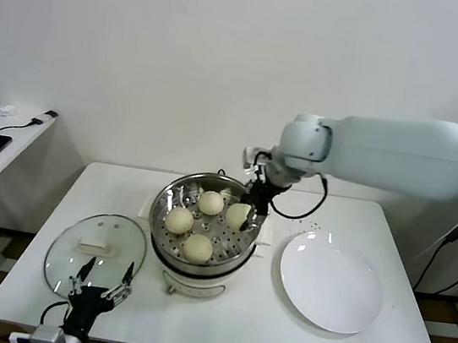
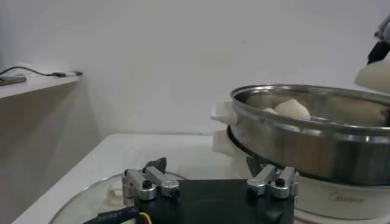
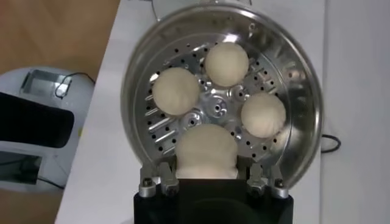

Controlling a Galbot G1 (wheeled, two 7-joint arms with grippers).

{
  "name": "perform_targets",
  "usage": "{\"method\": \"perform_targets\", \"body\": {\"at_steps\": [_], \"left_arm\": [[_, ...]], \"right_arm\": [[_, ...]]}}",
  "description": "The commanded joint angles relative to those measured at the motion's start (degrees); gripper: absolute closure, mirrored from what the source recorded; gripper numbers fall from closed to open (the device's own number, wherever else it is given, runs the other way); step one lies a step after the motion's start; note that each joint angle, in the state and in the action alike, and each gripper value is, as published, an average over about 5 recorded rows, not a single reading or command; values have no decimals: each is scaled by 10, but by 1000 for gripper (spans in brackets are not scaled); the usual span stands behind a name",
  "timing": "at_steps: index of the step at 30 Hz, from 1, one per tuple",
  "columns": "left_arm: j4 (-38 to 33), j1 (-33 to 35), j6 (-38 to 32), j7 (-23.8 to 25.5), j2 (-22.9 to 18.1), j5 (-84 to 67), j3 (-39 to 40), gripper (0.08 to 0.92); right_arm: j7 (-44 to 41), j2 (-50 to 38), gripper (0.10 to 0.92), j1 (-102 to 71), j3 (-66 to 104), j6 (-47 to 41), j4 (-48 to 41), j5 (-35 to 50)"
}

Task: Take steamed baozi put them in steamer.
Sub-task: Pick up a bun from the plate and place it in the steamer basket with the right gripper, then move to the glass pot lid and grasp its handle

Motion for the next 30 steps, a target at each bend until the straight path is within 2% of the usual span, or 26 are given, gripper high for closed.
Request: {"method": "perform_targets", "body": {"at_steps": [1,16,24,30], "left_arm": [[6,-3,0,0,0,-2,-1,177],[4,-1,-3,0,-1,-6,-2,177],[1,4,-7,-1,-1,-7,-6,177],[-6,10,-8,1,0,-9,-7,177]], "right_arm": [[24,56,380,-90,9,-6,-86,-21],[20,61,371,-112,12,3,-106,-46],[-6,59,216,-104,19,33,-109,-44],[-54,29,203,-75,52,61,-105,-31]]}}
